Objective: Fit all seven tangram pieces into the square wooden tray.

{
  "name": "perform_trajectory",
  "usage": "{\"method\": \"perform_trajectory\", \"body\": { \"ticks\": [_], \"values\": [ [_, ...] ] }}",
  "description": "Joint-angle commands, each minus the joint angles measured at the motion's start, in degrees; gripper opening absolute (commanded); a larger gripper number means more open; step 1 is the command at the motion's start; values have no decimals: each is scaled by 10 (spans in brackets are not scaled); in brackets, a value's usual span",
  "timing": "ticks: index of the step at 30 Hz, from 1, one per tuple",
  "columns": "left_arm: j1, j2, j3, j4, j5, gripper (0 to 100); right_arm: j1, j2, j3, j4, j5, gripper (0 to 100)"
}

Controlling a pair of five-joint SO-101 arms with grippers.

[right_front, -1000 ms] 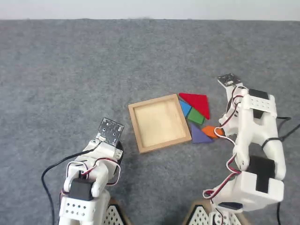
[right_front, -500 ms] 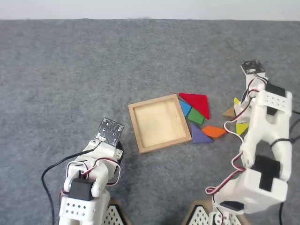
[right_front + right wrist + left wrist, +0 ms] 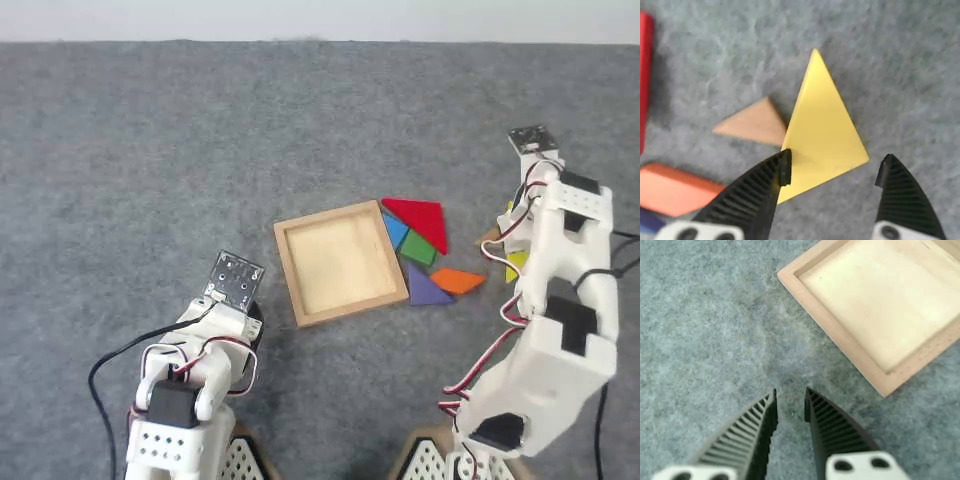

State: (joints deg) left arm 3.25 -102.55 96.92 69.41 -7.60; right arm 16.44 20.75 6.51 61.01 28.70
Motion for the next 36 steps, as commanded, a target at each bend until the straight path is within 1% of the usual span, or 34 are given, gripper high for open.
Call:
{"method": "perform_trajectory", "body": {
  "ticks": [1,6,12,16,24,33,36],
  "values": [
    [0,-1,-4,3,7,88,1,44,-37,-10,9,300],
    [0,-1,-4,3,7,88,1,79,-55,-2,11,300],
    [0,-1,-4,3,7,88,-25,62,-62,78,23,300],
    [0,-1,-4,3,7,88,-27,53,-77,73,-12,300],
    [0,-1,-4,3,7,88,-15,57,-126,65,-11,300],
    [0,-1,-4,3,7,88,-14,58,-94,73,-11,299],
    [0,-1,-4,3,7,88,0,68,-96,73,-11,308]
  ]
}}
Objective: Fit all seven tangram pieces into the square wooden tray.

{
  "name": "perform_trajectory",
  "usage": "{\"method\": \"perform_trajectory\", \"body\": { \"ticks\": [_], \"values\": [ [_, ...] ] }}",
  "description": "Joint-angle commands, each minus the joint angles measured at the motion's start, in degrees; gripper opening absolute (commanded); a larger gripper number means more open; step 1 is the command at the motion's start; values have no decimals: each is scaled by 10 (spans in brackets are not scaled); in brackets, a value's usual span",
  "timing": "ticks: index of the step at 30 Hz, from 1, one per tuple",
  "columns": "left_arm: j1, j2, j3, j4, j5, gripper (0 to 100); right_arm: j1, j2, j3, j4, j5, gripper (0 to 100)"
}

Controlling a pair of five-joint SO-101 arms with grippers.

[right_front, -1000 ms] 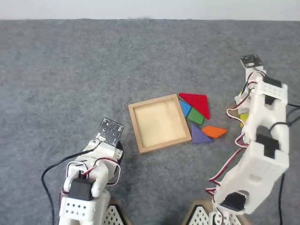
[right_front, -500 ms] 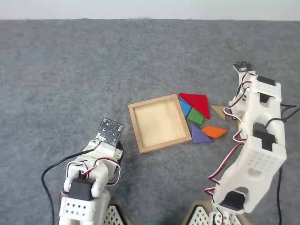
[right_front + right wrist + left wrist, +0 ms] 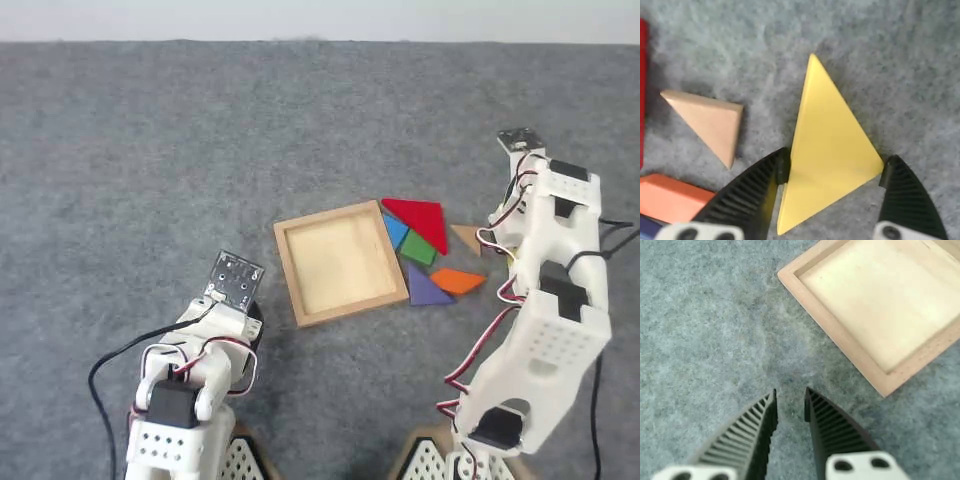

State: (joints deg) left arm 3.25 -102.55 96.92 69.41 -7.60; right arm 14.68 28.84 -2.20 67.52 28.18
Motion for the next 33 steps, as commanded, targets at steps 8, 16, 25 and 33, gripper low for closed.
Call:
{"method": "perform_trajectory", "body": {
  "ticks": [8,16,25,33],
  "values": [
    [0,-1,-4,3,7,88,22,26,-11,2,54,422],
    [0,-1,-4,3,7,88,21,27,-11,2,55,251],
    [0,-1,-4,3,7,88,24,20,-15,20,33,195],
    [0,-1,-4,3,7,88,19,-116,-20,82,-16,195]
  ]
}}
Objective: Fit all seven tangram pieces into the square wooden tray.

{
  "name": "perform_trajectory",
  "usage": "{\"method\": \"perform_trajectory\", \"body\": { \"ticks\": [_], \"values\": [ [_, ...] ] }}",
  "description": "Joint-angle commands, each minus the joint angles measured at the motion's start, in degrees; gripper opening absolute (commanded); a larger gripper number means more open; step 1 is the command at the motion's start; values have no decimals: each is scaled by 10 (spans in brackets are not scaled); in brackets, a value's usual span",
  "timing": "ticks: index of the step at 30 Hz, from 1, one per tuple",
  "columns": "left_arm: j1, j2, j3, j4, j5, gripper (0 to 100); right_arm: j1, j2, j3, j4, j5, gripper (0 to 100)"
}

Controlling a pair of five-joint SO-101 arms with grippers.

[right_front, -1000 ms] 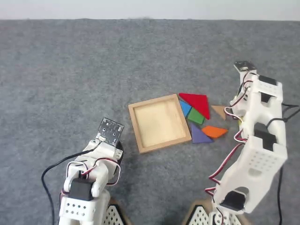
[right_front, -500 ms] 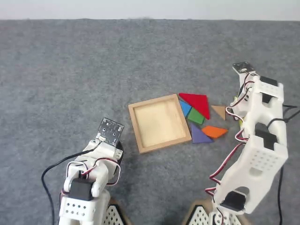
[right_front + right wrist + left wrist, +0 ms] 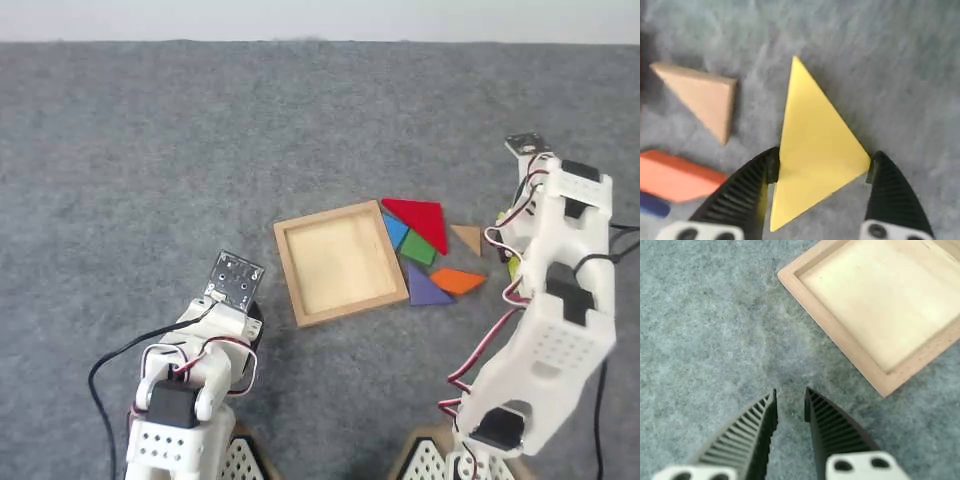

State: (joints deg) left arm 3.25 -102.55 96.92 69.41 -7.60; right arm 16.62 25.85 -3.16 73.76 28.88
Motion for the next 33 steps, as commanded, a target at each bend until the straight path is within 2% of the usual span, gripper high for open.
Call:
{"method": "perform_trajectory", "body": {
  "ticks": [1,8,11,13,15,19,33],
  "values": [
    [0,-1,-4,3,7,88,0,-103,-11,29,-24,195],
    [0,-1,-4,3,7,88,-43,-179,-8,82,-26,196],
    [0,-1,-4,3,7,88,-31,-175,-8,70,-25,199],
    [0,-1,-4,3,7,88,-8,-153,-8,55,-21,217],
    [0,-1,-4,3,7,88,5,-117,-9,40,-20,277],
    [0,-1,-4,3,7,88,-1,-35,-12,7,13,375],
    [0,-1,-4,3,7,88,-5,65,-20,-64,25,375]
  ]
}}
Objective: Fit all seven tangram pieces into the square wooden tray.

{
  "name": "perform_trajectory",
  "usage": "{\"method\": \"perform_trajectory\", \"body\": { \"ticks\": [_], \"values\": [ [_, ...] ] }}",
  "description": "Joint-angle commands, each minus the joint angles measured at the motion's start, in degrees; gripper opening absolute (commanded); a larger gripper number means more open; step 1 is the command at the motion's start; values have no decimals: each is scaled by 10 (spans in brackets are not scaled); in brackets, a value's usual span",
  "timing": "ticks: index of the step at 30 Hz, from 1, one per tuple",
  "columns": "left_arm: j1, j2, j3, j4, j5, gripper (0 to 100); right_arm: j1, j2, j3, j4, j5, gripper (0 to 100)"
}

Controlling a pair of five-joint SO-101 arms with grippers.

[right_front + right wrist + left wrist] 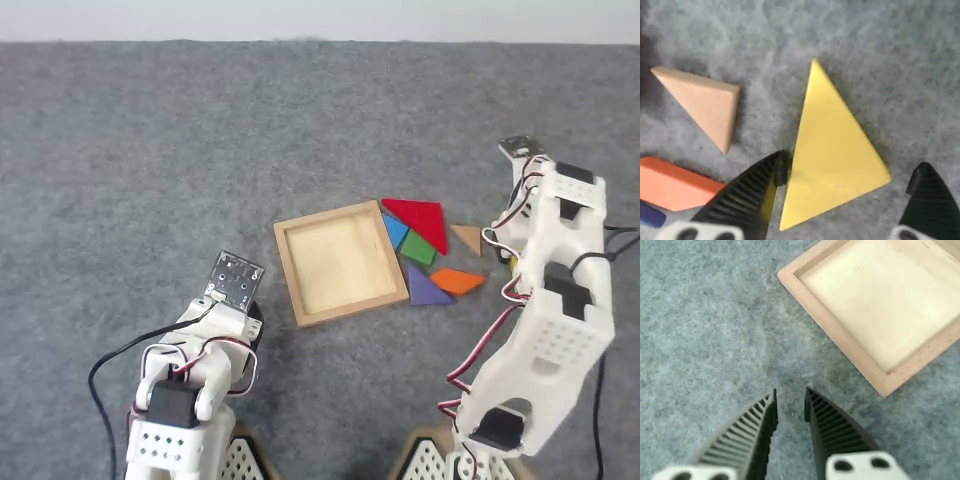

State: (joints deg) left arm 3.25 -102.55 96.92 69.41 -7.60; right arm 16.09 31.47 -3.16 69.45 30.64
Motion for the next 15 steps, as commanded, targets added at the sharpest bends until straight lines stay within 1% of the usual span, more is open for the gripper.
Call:
{"method": "perform_trajectory", "body": {
  "ticks": [1,3,5,7,11,15],
  "values": [
    [0,-1,-4,3,7,88,0,14,-31,-16,7,375],
    [0,-1,-4,3,7,88,0,22,-47,-2,10,375],
    [0,-1,-4,3,7,88,0,33,-53,9,29,371],
    [0,-1,-4,3,7,88,0,36,-53,19,35,332],
    [0,-1,-4,3,7,88,3,36,-53,16,17,220],
    [0,-1,-4,3,7,88,3,36,-53,18,0,214]
  ]
}}
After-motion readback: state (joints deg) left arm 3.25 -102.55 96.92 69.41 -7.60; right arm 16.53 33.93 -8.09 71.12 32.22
